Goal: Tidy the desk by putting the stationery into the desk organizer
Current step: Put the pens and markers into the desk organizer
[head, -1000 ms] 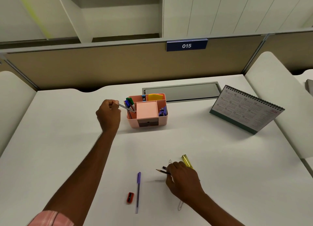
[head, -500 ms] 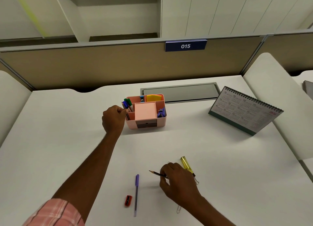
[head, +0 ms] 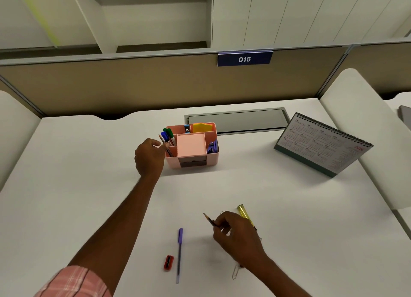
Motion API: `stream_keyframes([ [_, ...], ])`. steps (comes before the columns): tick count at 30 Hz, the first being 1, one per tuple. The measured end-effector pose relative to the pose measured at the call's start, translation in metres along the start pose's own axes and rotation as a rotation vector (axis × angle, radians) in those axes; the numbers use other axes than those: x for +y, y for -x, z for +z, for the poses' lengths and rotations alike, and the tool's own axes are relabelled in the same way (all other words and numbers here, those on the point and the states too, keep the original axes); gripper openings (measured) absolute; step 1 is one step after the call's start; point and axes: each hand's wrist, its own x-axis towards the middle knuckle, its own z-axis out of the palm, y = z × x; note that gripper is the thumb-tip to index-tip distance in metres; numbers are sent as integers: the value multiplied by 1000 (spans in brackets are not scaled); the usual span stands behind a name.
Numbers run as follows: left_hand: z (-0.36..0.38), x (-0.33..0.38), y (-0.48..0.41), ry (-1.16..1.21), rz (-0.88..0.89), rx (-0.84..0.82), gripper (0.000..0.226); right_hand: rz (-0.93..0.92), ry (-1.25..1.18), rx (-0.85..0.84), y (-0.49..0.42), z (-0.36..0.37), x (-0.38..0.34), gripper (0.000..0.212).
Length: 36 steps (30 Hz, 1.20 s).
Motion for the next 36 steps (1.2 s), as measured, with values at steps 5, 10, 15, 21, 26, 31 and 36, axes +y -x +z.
stream_keyframes([
  [5,-5,4,65,221,53,-135,15,69,-83,60,-4,-1,3,9],
  [10,-8,-8,155,444,-28,-744,19,71,-167,89,-8,-7,9,7],
  [15,-10,-17,189,587,-94,-845,7,44,-202,121,-10,-18,14,10],
  [21,-20,-18,190,644,-62,-839,14,-24,-259,126,-5,-19,6,11],
  [26,-27,-26,188,626,-51,-755,8,-58,-264,102,-3,-12,-3,8],
  [31,-44,-31,163,665,-60,-583,9,22,-111,-9,1,7,-5,19],
  [36,-66,-32,114,693,-43,-357,13,-129,140,-223,14,40,-7,43],
])
